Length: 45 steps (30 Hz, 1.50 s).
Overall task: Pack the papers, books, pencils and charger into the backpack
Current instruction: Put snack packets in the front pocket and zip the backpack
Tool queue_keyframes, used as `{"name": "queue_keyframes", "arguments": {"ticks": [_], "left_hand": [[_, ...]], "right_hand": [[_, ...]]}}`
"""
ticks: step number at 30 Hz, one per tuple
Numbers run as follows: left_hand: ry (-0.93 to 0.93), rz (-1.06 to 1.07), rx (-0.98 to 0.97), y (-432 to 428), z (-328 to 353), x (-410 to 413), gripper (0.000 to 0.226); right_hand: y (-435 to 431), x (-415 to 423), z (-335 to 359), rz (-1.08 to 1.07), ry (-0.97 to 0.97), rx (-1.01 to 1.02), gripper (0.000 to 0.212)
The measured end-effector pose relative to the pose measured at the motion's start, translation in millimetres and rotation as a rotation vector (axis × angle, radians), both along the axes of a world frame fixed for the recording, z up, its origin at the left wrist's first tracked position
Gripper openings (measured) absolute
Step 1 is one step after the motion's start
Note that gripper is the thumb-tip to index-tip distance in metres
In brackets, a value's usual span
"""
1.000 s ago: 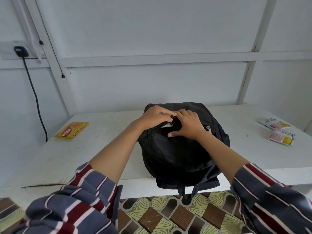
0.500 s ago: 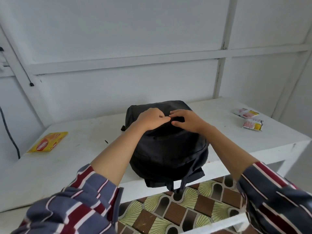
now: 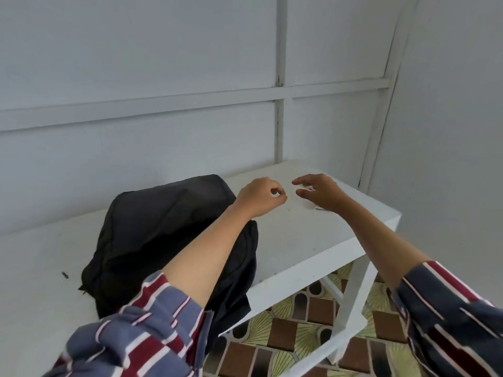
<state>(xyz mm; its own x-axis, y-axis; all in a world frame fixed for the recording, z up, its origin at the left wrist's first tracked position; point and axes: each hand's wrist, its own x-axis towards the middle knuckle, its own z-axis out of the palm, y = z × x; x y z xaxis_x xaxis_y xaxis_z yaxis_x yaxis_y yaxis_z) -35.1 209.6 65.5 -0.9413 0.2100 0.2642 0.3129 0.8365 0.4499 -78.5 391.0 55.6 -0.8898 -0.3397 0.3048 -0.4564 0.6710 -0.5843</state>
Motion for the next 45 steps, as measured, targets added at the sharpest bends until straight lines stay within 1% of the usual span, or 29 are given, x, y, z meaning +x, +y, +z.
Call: {"name": "queue_keyframes", "arguments": {"ticks": [5, 10, 15, 19, 22, 24, 28, 31, 33, 37, 39, 42, 45], "left_hand": [[-0.073, 0.006, 0.007, 62.6, -19.9, -57.3, 0.026], [-0.178, 0.015, 0.029, 110.7, -46.6, -99.2, 0.034], [-0.275, 0.053, -0.014, 136.9, -57.2, -127.7, 0.053], [-0.305, 0.098, -0.002, 147.4, -63.7, -147.9, 0.076], [-0.310, 0.091, -0.070, 153.4, -76.7, -167.8, 0.076], [-0.355, 0.052, -0.118, 154.8, -83.6, -179.6, 0.080], [-0.428, -0.051, -0.089, 148.3, -85.9, -206.3, 0.081], [-0.472, -0.126, -0.075, 138.6, -78.6, -224.0, 0.078], [-0.479, -0.151, -0.091, 132.0, -74.9, -233.5, 0.077], [-0.524, -0.129, -0.112, 119.7, -76.4, -249.8, 0.078], [-0.535, -0.119, -0.098, 116.0, -79.6, -252.7, 0.077], [-0.545, -0.099, -0.102, 114.3, -79.6, -250.0, 0.075], [-0.549, -0.058, -0.111, 109.5, -74.5, -242.9, 0.070]], "right_hand": [[72.7, -45.6, -11.7, -0.076, -0.033, 0.054, 0.030], [125.7, -87.4, -29.9, -0.085, -0.087, 0.094, 0.033], [147.0, -122.8, -44.8, -0.060, -0.113, 0.087, 0.037], [148.2, -153.4, -55.9, -0.073, -0.131, 0.072, 0.039], [144.5, -175.8, -62.9, -0.067, -0.147, 0.075, 0.039], [140.5, -191.7, -67.0, -0.054, -0.166, 0.094, 0.039], [128.8, -226.3, -70.6, -0.026, -0.195, 0.127, 0.041], [117.0, -251.2, -73.1, 0.011, -0.227, 0.134, 0.045], [109.0, -264.4, -76.8, 0.036, -0.235, 0.179, 0.049], [100.3, -284.6, -85.2, 0.027, -0.208, 0.302, 0.054], [98.6, -292.7, -91.1, 0.029, -0.195, 0.350, 0.050], [96.4, -298.1, -95.6, -0.008, -0.181, 0.377, 0.041], [93.7, -294.1, -94.7, -0.022, -0.120, 0.374, 0.030]]}}
